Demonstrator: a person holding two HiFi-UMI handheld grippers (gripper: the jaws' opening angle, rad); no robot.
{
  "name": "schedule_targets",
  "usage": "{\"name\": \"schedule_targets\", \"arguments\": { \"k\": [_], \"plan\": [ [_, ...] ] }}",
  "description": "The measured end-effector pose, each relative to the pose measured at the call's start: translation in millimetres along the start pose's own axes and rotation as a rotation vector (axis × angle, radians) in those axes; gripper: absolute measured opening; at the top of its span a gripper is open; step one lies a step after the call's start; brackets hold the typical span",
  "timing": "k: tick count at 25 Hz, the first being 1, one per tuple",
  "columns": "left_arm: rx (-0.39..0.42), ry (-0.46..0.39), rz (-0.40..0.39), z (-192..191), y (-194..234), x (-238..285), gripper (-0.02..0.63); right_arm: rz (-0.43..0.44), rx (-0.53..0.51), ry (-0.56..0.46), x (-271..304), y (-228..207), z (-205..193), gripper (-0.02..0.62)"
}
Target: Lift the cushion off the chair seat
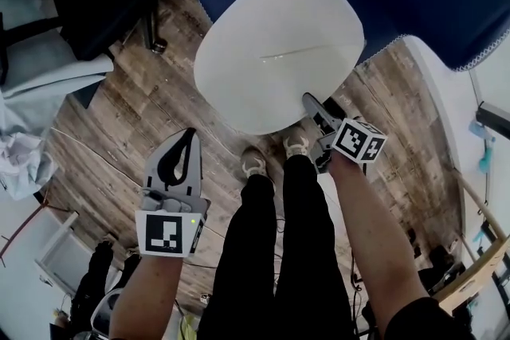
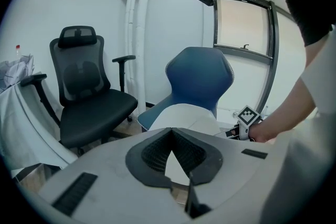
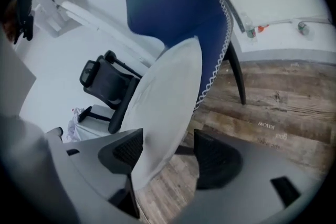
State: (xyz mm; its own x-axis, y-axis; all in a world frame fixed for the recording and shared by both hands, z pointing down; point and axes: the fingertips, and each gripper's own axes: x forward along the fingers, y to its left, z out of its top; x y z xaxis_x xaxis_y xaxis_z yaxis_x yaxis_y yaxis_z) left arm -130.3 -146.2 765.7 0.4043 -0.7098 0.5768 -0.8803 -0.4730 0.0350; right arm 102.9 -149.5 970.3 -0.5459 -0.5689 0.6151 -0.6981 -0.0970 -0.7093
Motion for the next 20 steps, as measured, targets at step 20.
{"name": "schedule_targets", "arguments": {
  "k": [20],
  "plan": [
    [-0.057,-0.024,0.002,18,19,-14,0.005,0.078,-0.052,-0.151,-37,64,47,0.052]
  ]
}}
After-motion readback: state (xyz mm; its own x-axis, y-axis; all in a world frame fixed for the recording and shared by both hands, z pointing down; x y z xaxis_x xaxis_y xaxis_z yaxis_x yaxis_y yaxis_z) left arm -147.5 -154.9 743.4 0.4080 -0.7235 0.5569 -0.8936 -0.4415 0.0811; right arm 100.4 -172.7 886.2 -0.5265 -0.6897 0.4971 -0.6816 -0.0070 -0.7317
